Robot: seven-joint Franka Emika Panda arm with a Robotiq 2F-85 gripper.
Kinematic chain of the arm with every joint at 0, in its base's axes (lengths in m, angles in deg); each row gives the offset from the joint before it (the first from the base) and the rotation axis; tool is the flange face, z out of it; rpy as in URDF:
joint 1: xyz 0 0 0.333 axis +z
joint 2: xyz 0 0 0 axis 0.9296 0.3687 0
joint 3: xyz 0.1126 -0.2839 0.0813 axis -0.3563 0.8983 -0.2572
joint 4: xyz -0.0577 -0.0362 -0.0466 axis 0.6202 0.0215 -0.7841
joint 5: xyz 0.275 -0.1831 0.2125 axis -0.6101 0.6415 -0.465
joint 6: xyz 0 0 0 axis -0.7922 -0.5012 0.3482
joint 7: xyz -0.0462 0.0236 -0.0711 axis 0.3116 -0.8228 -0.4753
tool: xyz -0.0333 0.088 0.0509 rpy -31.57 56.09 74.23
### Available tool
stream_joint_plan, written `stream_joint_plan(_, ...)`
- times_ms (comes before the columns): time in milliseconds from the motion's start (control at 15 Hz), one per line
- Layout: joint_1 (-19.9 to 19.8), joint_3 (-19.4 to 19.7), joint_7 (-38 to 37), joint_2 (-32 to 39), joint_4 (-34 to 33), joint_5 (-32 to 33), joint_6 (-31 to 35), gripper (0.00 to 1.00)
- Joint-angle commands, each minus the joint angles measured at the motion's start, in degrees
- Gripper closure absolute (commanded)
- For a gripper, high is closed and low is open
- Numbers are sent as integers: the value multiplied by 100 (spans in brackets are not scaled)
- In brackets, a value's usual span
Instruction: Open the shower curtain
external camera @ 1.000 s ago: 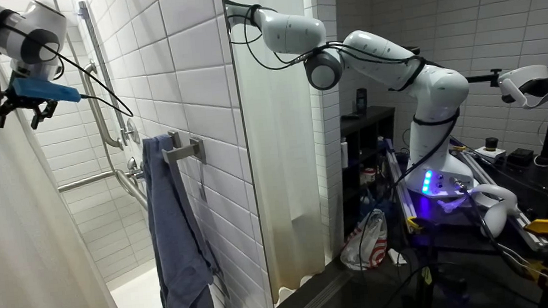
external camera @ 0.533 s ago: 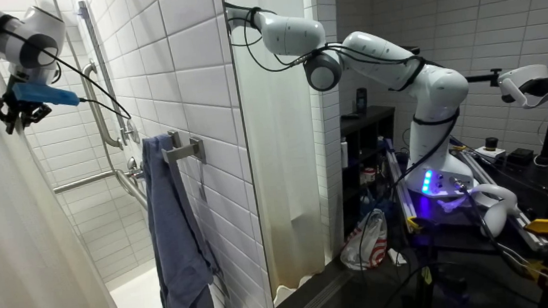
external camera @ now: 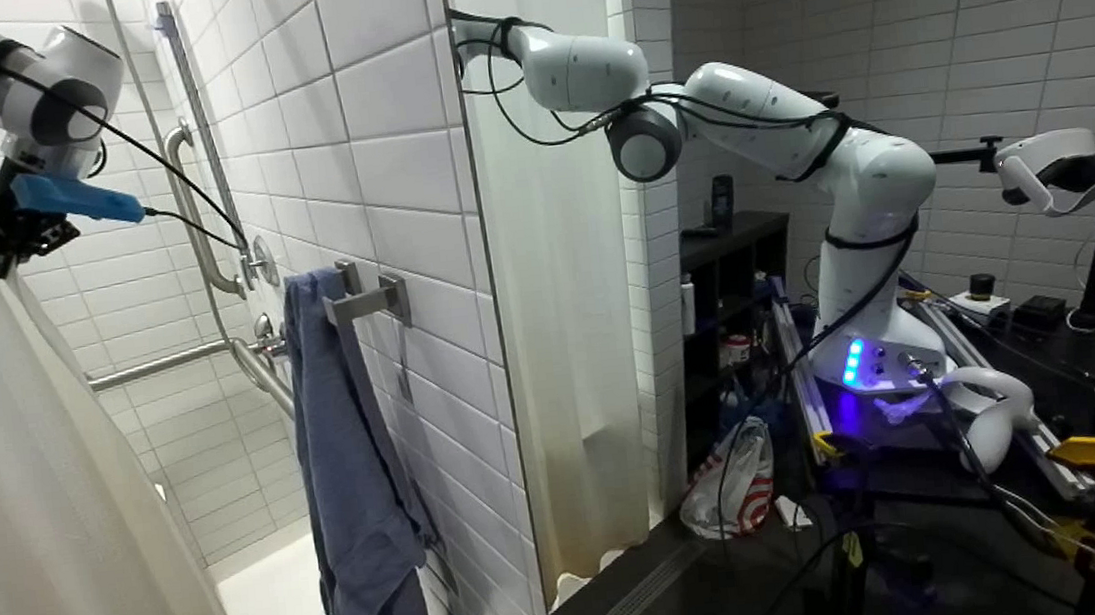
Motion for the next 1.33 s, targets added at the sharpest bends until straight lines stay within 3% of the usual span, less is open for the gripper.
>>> stream_joint_plan(0, 23, -129, 101, -72, 234, -36, -230, 100)
stream_joint_plan(1133, 184, -649, 95, 6, 421, 60, -1005, 100)
stream_joint_plan(1200, 482, -375, -7, 415, -412, -109, -1392, 100)
stream_joint_plan(1267, 233, -654, 111, 21, 419, 38, -1124, 100)
